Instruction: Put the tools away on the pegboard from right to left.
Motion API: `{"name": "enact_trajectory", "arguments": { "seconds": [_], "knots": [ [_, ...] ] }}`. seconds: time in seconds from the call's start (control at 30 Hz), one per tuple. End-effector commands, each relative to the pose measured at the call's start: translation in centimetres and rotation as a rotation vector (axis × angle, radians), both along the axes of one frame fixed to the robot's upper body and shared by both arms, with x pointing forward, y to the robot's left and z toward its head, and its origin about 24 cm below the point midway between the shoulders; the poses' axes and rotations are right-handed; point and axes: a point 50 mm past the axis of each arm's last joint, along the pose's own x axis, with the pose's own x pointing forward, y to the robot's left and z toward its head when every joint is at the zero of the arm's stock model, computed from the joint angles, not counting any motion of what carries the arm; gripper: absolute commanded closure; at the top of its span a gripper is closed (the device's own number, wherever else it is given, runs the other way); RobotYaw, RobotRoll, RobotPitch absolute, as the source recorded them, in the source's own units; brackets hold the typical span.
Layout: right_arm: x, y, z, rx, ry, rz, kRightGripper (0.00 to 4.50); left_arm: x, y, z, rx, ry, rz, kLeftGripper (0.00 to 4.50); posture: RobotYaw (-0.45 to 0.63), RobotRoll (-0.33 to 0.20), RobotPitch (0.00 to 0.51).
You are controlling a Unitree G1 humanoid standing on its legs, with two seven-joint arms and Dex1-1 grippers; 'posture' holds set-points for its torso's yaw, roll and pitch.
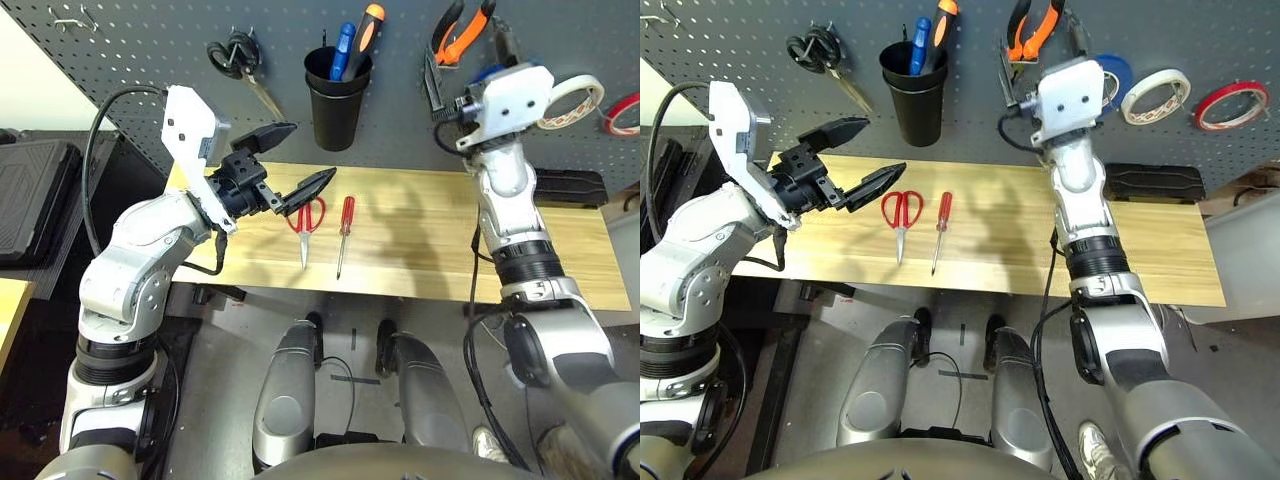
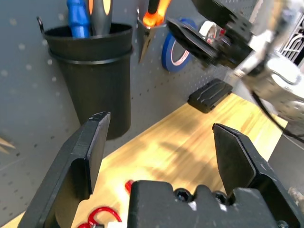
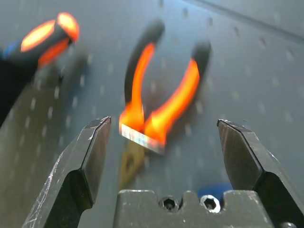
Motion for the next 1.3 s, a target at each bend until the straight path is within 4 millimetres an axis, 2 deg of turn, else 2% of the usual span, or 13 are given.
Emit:
{"name": "enact_trajectory", "arguments": {
  "seconds": [0.03,0.13,0.27,0.57,0.7,0.93,1.17,1.3],
  "knots": [
    [-1.5,-1.7,-2.2,-0.03,0.084,-0.017,0.02,0.3,-0.6,-0.8,0.015,0.017,0.016,0.0,0.23,0.0,0.275],
    [-2.5,-2.6,-4.2,-0.085,0.176,-0.016,0.02,0.4,-1.0,-1.3,0.032,0.026,0.015,0.0,0.23,0.0,0.276],
    [-3.9,-4.0,-7.4,-0.17,0.369,-0.012,0.02,0.9,-2.1,-3.7,0.084,0.103,0.052,0.0,0.23,0.0,0.281],
    [-6.2,-5.9,-10.1,-0.35,0.635,0.085,0.02,2.1,-5.0,-8.9,0.158,0.22,0.15,0.0,0.21,0.0,0.288],
    [-6.8,-5.9,-10.7,-0.389,0.716,0.139,0.02,2.8,-5.8,-10.0,0.161,0.241,0.181,0.0,0.2,0.0,0.29],
    [-7.4,-5.6,-12.1,-0.441,0.874,0.243,0.02,5.4,-8.1,-12.4,0.205,0.366,0.279,0.0,0.2,0.0,0.298],
    [-7.0,-5.0,-12.1,-0.477,0.897,0.27,0.02,7.7,-11.2,-14.1,0.265,0.48,0.312,0.0,0.19,0.0,0.299],
    [-6.8,-5.0,-11.8,-0.486,0.897,0.267,0.02,8.8,-11.8,-14.9,0.306,0.514,0.351,0.0,0.17,0.0,0.296]
  ]
}}
